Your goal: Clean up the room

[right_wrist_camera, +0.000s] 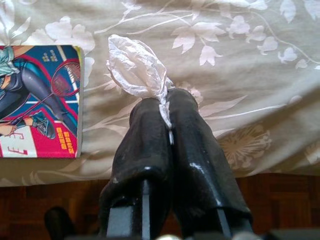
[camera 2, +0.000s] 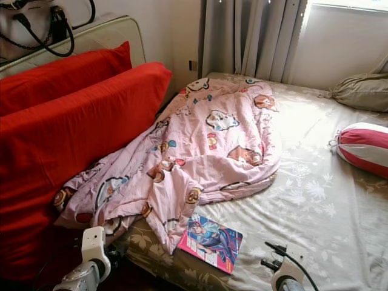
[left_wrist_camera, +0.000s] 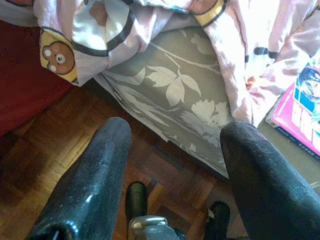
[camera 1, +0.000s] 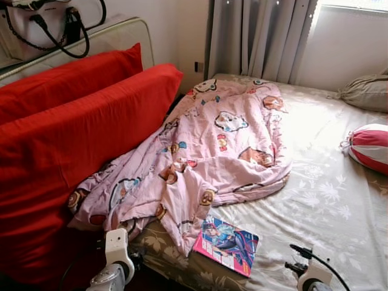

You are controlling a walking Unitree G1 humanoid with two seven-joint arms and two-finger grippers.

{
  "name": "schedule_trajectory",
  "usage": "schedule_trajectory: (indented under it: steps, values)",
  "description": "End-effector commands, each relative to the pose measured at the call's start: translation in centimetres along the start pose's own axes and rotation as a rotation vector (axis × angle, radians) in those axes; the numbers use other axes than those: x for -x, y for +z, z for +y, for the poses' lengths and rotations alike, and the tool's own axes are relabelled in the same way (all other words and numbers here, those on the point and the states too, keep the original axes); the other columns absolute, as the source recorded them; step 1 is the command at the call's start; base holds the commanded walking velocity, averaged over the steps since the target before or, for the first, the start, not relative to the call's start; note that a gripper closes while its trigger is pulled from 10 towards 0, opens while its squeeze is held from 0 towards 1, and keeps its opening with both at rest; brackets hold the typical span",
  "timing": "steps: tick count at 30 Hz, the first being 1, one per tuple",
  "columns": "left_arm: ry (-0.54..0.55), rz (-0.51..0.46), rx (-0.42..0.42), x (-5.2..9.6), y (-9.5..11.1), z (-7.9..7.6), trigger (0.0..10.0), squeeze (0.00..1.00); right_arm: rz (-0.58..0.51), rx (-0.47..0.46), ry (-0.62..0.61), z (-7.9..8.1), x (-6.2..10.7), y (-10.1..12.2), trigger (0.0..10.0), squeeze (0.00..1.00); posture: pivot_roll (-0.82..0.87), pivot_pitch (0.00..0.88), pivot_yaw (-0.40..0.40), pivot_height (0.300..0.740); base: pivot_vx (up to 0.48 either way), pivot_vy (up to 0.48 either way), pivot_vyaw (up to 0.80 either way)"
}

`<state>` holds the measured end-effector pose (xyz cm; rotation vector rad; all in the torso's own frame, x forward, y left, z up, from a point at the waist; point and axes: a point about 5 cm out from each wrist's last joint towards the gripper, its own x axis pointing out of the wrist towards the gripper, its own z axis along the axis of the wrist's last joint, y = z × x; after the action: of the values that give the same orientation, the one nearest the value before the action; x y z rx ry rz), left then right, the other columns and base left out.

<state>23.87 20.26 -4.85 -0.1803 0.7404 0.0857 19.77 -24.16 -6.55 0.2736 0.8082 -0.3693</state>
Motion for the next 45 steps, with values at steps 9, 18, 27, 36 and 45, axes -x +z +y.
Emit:
schedule_trajectory:
  steps: [9,18,27,36,45]
  values:
    - [0.027,0.030,-0.007,0.5,-1.1,1.3,10.0,0.00,0.029,-0.025,0.014,0.7,0.0,-0.8,10.0,0.00,-0.01,0.000,-0.019,0.740,0.000,0.000,0.00]
    - [0.035,0.052,-0.003,0.9,-1.8,2.1,10.0,0.00,0.060,-0.014,0.016,0.9,0.2,-1.7,10.0,0.00,0.00,0.000,-0.024,0.740,0.000,0.000,0.00]
    - [0.050,0.058,0.006,1.1,-2.1,2.8,10.0,0.00,0.075,0.000,0.037,1.2,0.2,-1.9,10.0,0.00,0.03,0.000,-0.035,0.740,0.000,0.000,0.00]
    - [0.054,0.077,0.007,1.2,-2.7,2.6,10.0,0.00,0.066,0.005,0.041,1.1,0.2,-1.8,10.0,0.00,0.03,0.000,-0.031,0.740,0.000,0.000,0.49]
    - [0.069,0.107,0.005,1.9,-4.1,3.7,10.0,0.00,0.069,-0.004,0.053,1.1,0.2,-1.8,10.0,0.00,0.01,0.000,-0.024,0.740,0.000,0.000,0.80]
